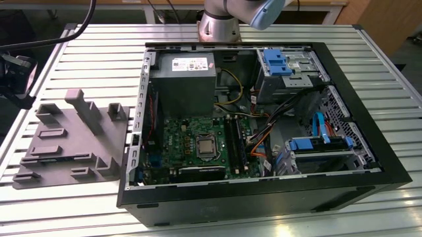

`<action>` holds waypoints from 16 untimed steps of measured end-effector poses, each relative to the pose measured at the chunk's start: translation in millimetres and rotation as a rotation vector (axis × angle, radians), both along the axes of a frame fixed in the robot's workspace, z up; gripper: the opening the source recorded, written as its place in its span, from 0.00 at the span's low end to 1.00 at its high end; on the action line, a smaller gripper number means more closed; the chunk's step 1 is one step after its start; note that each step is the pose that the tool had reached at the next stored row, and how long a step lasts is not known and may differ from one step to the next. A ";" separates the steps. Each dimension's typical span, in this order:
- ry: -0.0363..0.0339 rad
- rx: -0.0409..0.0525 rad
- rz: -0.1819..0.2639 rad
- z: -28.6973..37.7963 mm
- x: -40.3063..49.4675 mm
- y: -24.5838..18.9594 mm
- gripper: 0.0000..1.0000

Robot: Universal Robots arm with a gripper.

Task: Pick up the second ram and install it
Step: 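Reach for the second ram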

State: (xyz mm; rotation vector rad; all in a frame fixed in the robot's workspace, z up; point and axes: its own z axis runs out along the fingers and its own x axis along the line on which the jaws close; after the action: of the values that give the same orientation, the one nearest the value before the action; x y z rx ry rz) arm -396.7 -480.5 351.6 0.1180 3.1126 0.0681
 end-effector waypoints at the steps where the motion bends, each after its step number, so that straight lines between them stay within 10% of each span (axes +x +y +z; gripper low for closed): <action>1: 0.0000 0.0000 0.000 -0.5 -0.3 -0.1 0.11; 16: 0.0001 0.0000 0.000 -8.5 -6.0 -2.7 0.11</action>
State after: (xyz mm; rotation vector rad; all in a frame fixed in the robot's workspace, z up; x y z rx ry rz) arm -402.8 -483.2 343.1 0.1180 3.1127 0.0682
